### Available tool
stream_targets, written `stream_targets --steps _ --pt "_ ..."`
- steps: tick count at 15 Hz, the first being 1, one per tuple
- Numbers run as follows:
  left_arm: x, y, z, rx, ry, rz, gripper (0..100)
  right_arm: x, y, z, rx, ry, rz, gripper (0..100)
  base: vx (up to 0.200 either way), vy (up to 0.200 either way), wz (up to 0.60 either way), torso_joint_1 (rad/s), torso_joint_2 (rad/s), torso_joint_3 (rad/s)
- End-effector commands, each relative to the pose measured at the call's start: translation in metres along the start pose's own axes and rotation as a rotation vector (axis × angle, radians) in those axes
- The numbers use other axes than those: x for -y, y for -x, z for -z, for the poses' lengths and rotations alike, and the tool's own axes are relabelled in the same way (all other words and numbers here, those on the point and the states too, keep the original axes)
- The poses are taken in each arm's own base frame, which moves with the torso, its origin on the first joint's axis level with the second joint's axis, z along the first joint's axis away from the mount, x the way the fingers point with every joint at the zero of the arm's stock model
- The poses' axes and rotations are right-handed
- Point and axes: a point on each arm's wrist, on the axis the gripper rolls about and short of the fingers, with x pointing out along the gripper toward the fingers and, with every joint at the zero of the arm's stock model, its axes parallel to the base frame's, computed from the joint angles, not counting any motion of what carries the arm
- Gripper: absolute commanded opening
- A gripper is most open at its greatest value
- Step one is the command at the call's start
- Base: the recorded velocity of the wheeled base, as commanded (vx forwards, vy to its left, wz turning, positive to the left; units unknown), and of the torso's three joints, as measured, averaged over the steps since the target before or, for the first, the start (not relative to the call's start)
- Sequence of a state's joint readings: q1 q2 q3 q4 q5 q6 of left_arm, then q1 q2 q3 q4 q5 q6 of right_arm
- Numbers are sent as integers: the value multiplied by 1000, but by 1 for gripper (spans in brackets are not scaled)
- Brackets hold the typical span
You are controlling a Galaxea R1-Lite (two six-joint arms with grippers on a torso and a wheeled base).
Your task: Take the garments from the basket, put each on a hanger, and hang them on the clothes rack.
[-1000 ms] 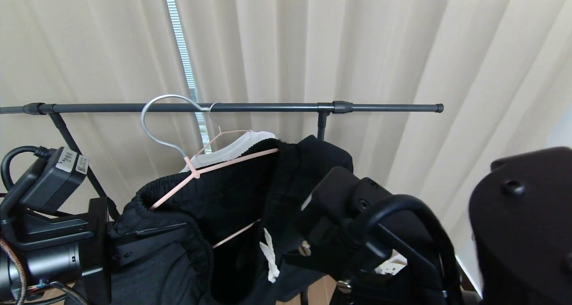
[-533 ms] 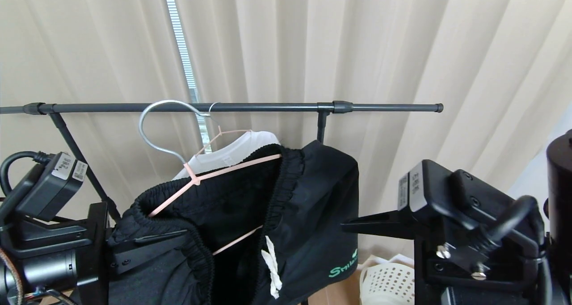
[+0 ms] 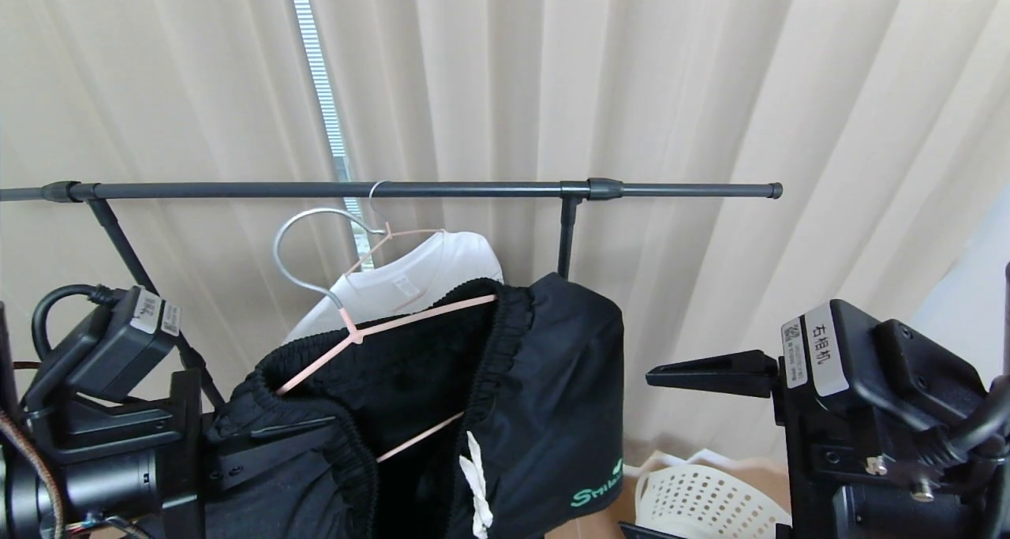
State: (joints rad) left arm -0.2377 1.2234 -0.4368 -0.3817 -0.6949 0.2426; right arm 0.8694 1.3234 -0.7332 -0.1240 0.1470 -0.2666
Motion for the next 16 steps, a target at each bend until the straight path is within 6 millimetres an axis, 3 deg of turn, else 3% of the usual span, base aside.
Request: stream_targets --steps 1,11,16 --pt "-10 -12 4 -47 33 -26 0 1 0 0 -1 -2 5 100 0 0 0 0 0 0" --pt "-61 -80 -16 -141 263 -319 0 4 5 -3 17 -4 35 100 0 0 0 0 0 0" --pt "-72 -99 -19 -144 278 -311 0 4 9 -4 31 -2 39 100 0 0 0 0 0 0"
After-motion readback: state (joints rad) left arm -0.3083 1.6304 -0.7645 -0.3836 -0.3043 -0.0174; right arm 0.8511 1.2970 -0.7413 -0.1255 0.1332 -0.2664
